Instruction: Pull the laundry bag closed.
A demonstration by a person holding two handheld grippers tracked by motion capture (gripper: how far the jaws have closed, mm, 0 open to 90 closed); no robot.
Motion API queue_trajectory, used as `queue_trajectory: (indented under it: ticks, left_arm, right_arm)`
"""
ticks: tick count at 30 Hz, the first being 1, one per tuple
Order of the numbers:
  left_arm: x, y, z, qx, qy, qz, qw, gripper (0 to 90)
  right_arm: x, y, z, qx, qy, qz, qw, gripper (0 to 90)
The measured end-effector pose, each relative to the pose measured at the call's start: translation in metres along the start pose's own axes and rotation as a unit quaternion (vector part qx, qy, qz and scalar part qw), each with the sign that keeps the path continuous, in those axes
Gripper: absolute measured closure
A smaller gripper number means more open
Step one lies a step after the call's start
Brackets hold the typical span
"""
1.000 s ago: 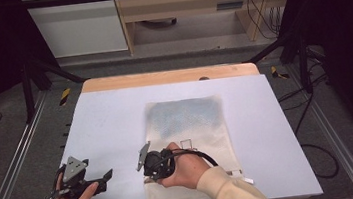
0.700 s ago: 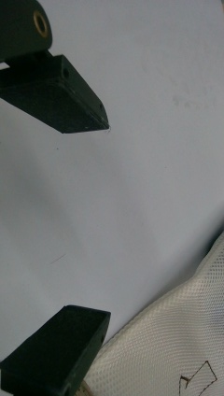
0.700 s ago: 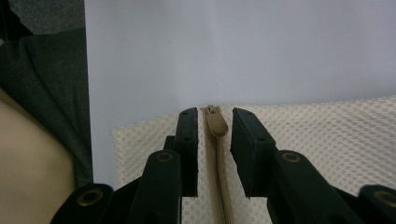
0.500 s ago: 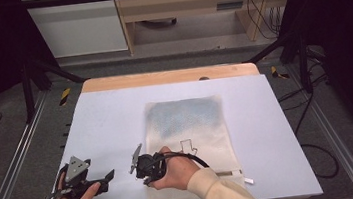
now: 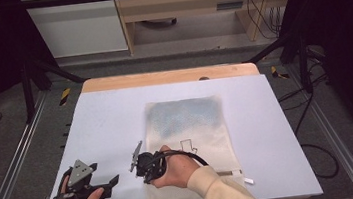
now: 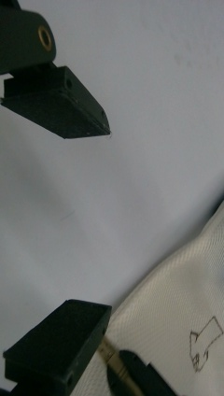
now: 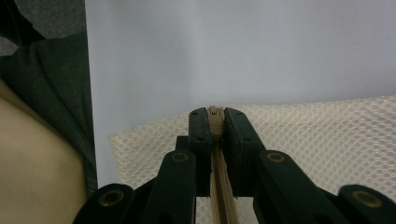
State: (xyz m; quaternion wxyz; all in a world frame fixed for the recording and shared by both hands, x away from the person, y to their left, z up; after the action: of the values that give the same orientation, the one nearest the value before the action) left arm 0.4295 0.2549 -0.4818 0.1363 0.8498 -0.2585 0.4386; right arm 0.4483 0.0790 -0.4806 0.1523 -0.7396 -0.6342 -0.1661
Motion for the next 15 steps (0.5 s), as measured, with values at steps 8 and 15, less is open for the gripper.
queue_trajectory:
  ticks: [8,15]
  left_arm:
    - [-0.005,0.037,0.010,-0.088,-0.021,-0.015,0.9958,15.7]
    - [-0.002,0.057,0.017,-0.131,-0.021,-0.027,0.9908,14.5]
  right_arm:
    - [0.002,0.003,-0.012,0.000,0.016,-0.003,0.9999,81.9]
    - [0.003,0.003,-0.014,-0.001,0.020,-0.005,0.9998,81.9]
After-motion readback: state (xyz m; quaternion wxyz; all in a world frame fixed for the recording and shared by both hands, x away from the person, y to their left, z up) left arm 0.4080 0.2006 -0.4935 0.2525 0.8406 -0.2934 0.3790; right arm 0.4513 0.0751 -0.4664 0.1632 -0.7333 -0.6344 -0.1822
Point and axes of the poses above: each handheld gripper's, and its own axes: z roughly forward along the jaws, x roughly out of its top, y roughly to its right, the point moved 6 cm from there along z, roughly forward along the jaws, and after that the axes turned 1 degree about y, right-handed, at the moved point
